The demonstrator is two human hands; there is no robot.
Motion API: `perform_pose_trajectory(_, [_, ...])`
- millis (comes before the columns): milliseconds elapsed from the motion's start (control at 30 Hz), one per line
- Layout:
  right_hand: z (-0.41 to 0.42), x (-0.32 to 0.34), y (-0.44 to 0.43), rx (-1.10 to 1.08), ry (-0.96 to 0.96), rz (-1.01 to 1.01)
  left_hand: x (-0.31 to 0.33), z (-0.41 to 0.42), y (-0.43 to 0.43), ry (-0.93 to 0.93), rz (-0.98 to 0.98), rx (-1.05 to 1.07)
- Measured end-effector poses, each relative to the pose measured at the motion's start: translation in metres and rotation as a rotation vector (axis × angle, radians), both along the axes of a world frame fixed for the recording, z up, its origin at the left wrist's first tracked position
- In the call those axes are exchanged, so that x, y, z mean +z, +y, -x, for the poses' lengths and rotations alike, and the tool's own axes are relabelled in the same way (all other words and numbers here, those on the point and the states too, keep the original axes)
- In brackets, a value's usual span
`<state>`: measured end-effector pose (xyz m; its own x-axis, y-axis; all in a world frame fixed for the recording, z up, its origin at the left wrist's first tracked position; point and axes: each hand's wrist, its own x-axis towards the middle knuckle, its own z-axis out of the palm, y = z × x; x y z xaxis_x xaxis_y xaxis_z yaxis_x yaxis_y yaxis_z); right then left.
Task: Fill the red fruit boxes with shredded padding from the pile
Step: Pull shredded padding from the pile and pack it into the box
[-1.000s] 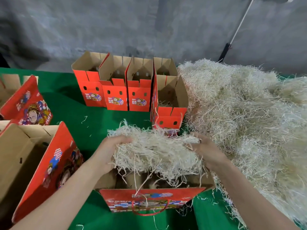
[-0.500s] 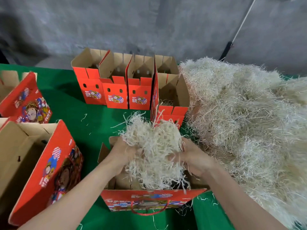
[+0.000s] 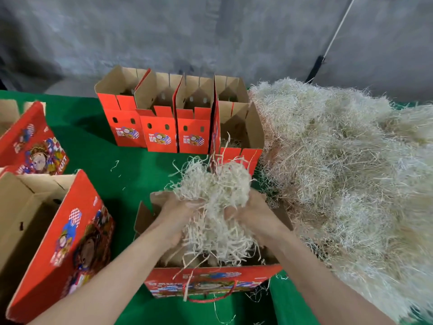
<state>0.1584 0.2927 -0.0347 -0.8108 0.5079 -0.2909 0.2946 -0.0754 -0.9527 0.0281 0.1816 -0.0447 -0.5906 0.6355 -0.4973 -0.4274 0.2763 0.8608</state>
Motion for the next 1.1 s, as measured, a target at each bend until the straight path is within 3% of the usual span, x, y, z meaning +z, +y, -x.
perform_pose_trajectory(100, [-0.017, 0.009, 0.019, -0.18, 0.002, 0.042, -0.001, 0.021, -0.009, 0.07, -0.023, 0.127])
perform_pose_trajectory(233, [-0.034, 0.008, 0.029, -0.356, 0.033, 0.101, -0.003, 0.031, -0.026, 0.028, -0.015, 0.083])
perform_pose_trajectory(367, [-0.027, 0.009, 0.02, -0.286, 0.085, 0.215, 0.005, 0.024, -0.025, -0.049, -0.03, -0.085])
perform_pose_trajectory(467, [-0.009, 0.004, 0.003, -0.081, -0.011, 0.079, 0.01, 0.005, -0.014, -0.003, -0.041, -0.269])
perform_pose_trajectory(533, [-0.008, 0.005, 0.008, -0.137, -0.055, 0.02, 0.014, 0.002, -0.01, 0.072, 0.014, -0.239])
perform_pose_trajectory(667, [-0.028, 0.009, 0.035, -0.377, 0.01, 0.064, 0.01, 0.03, -0.025, 0.051, 0.037, -0.148])
perform_pose_trajectory(733, [-0.032, 0.008, 0.035, -0.297, 0.069, 0.042, 0.008, 0.035, -0.025, 0.044, 0.067, -0.172])
perform_pose_trajectory(800, [-0.028, 0.006, 0.034, -0.086, 0.115, 0.095, 0.004, 0.033, -0.018, 0.068, 0.118, -0.253])
perform_pose_trajectory(900, [-0.015, 0.006, 0.022, 0.074, -0.056, -0.008, 0.004, 0.02, -0.006, 0.068, 0.093, -0.358])
perform_pose_trajectory(1000, [-0.01, 0.007, 0.017, -0.025, -0.159, -0.205, 0.008, 0.02, -0.002, 0.106, 0.085, -0.359])
perform_pose_trajectory(1100, [-0.025, 0.009, 0.038, -0.303, -0.06, -0.009, 0.007, 0.041, -0.014, 0.082, 0.07, -0.286])
